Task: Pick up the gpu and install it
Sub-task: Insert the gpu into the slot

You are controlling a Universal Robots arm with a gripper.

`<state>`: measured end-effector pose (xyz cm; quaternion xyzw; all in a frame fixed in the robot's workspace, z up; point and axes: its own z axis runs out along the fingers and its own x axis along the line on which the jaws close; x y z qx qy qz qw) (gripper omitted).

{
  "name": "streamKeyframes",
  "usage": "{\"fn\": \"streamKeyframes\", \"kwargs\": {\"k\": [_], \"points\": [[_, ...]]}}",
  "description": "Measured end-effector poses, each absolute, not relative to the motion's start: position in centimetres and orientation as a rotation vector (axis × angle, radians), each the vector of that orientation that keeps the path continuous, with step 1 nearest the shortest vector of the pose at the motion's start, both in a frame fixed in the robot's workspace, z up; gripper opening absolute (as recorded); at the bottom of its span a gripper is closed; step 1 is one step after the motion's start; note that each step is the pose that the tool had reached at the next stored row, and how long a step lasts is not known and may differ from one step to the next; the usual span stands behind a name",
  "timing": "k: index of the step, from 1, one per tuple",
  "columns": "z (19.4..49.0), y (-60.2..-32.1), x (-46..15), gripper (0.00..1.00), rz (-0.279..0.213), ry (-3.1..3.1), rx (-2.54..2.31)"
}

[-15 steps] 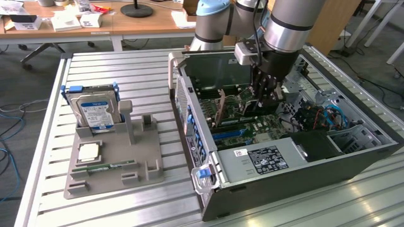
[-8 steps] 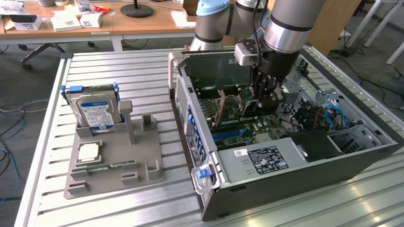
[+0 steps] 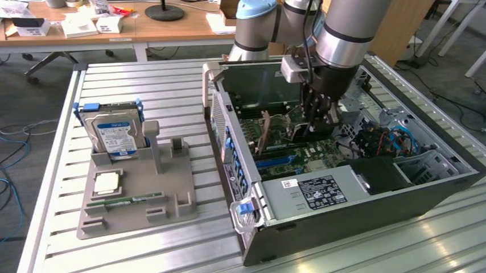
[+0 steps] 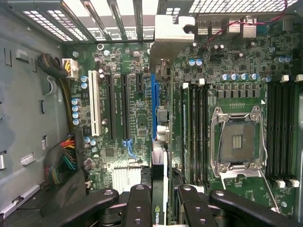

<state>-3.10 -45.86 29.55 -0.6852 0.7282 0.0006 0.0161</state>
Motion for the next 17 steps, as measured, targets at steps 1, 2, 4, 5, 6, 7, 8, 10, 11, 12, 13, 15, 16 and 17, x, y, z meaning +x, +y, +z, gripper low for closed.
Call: {"fn": "streamKeyframes", "kwargs": {"k": [1, 2, 4, 5, 6, 7, 8, 10, 11, 12, 13, 15, 16, 17], "points": [[29.46, -45.86, -3.10, 0.26, 0.002, 2.264, -2.131], [29.37, -45.86, -3.10, 0.26, 0.002, 2.264, -2.131], [29.18, -45.86, -3.11, 0.26, 0.002, 2.265, -2.131], [29.08, -45.86, -3.12, 0.26, 0.002, 2.265, -2.131], [28.98, -45.86, -3.13, 0.26, 0.002, 2.264, -2.131], [28.89, -45.86, -3.14, 0.26, 0.002, 2.264, -2.131], [28.81, -45.86, -3.15, 0.26, 0.002, 2.264, -2.131], [28.67, -45.86, -3.20, 0.26, 0.004, 2.264, -2.130], [28.63, -45.87, -3.22, 0.26, 0.005, 2.263, -2.129], [28.59, -45.86, -3.24, 0.26, 0.008, 2.262, -2.128], [28.58, -45.86, -3.24, 0.26, 0.009, 2.261, -2.128], [28.58, -45.86, -3.24, 0.26, 0.009, 2.261, -2.128], [28.56, -45.86, -3.25, 0.26, 0.011, 2.261, -2.127], [28.55, -45.87, -3.25, 0.26, 0.013, 2.260, -2.126]]}}
